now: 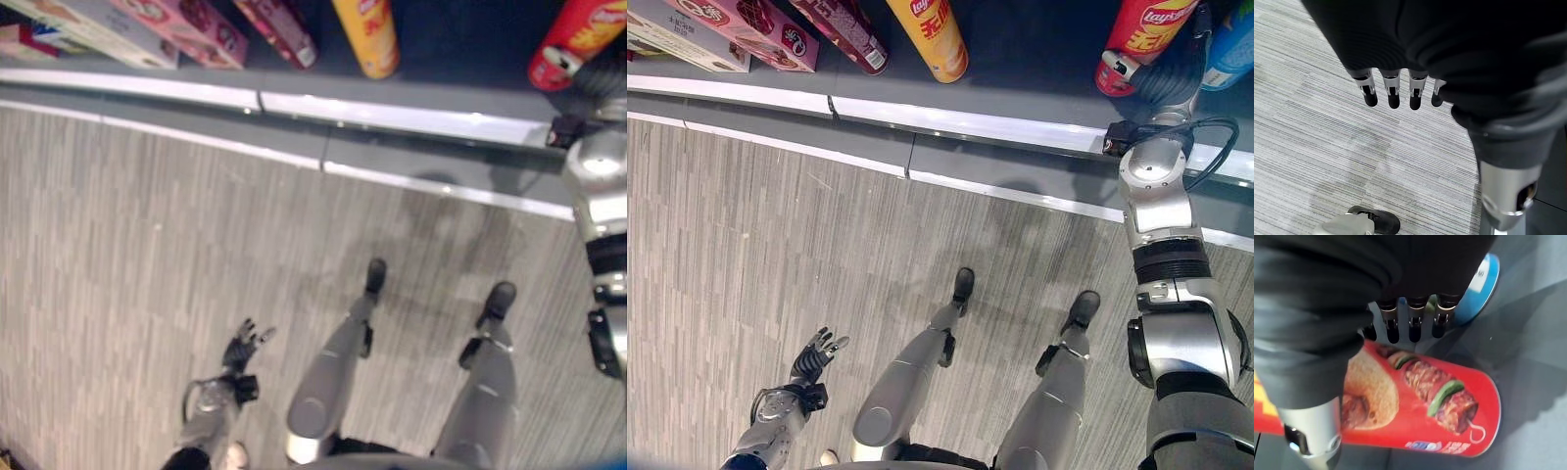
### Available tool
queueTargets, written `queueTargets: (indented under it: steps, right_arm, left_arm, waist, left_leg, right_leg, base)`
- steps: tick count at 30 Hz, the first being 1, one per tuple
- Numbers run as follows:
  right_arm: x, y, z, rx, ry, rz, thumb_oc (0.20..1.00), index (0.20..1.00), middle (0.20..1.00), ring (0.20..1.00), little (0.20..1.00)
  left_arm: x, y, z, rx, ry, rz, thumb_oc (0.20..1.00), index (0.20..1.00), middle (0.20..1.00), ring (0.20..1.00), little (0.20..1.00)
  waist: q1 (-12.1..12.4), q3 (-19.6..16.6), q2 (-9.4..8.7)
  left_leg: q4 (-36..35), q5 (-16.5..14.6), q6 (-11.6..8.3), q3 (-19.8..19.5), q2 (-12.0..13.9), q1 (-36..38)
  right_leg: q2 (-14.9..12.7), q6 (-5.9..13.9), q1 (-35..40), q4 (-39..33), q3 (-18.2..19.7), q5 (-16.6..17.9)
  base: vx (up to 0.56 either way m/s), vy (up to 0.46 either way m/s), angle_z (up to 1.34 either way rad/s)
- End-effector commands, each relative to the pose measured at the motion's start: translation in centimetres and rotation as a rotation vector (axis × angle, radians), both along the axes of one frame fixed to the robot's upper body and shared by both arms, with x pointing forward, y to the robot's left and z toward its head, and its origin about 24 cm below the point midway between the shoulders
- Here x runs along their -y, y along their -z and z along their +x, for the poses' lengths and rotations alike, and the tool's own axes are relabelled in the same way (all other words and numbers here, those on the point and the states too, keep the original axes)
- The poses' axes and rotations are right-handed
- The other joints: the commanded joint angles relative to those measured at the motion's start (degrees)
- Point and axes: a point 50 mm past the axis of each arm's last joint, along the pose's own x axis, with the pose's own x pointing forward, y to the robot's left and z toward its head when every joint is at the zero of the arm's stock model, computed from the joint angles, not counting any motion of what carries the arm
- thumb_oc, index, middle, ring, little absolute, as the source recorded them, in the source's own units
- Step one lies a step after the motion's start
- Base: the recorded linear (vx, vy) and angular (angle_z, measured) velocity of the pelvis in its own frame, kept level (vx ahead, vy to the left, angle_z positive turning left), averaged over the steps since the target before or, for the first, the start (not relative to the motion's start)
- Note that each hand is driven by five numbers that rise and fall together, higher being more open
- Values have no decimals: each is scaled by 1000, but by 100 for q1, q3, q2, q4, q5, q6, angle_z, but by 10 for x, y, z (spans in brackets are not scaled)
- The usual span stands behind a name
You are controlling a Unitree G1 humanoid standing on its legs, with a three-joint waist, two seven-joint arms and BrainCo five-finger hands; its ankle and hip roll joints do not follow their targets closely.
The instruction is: Put the goods on the table back onto the shelves and tidy them up.
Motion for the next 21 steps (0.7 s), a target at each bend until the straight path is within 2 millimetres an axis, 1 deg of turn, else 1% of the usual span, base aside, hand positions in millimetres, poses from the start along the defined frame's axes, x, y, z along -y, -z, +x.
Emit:
queueTargets:
  steps: [1,6,9,14,18,21]
  right_arm:
    - [6,-42,-12,98,19,-113,1000,1000,1000,1000,1000]
    - [9,-45,-8,63,35,-133,1000,1000,1000,1000,1000]
    - [0,-39,-3,26,-15,-160,1000,1000,1000,1000,1000]
    - [-3,-37,-1,1,-46,-182,1000,1000,1000,1000,1000]
    - [0,-37,2,-49,-48,-213,1000,1000,1000,1000,1000]
    - [-1,-37,3,-68,-58,-242,1000,1000,1000,1000,1000]
  left_arm:
    - [-18,4,-24,-47,0,37,1000,1000,1000,1000,1000]
    - [-18,3,-25,-41,4,36,1000,1000,1000,1000,1000]
    - [-19,4,-25,-46,4,36,1000,1000,1000,1000,1000]
    - [-20,4,-25,-48,7,37,1000,1000,1000,1000,1000]
    - [-21,5,-27,-53,8,34,1000,1000,1000,1000,1000]
    - [-22,6,-29,-58,6,33,1000,1000,1000,1000,1000]
  waist:
    - [132,-11,184]
    - [153,-20,192]
    - [151,-21,172]
    - [153,-16,149]
    - [172,-5,141]
    - [164,4,123]
  left_leg:
    - [-387,-119,-460,-141,380,53]
    - [-411,-107,-467,-128,393,50]
    - [-405,-107,-473,-146,412,63]
    - [-407,-105,-477,-149,416,65]
    - [-407,-96,-487,-143,423,64]
    - [-414,-89,-489,-148,435,61]
  right_leg:
    - [-99,23,-220,598,324,-346]
    - [-98,18,-251,622,320,-351]
    - [-91,14,-254,651,323,-357]
    - [-98,18,-254,652,315,-347]
    - [-108,23,-261,667,297,-331]
    - [-107,21,-264,673,295,-329]
  base:
    - [0,0,0]
    - [0,0,0]
    - [0,0,0]
    - [0,0,0]
    - [0,0,0]
    - [0,0,0]
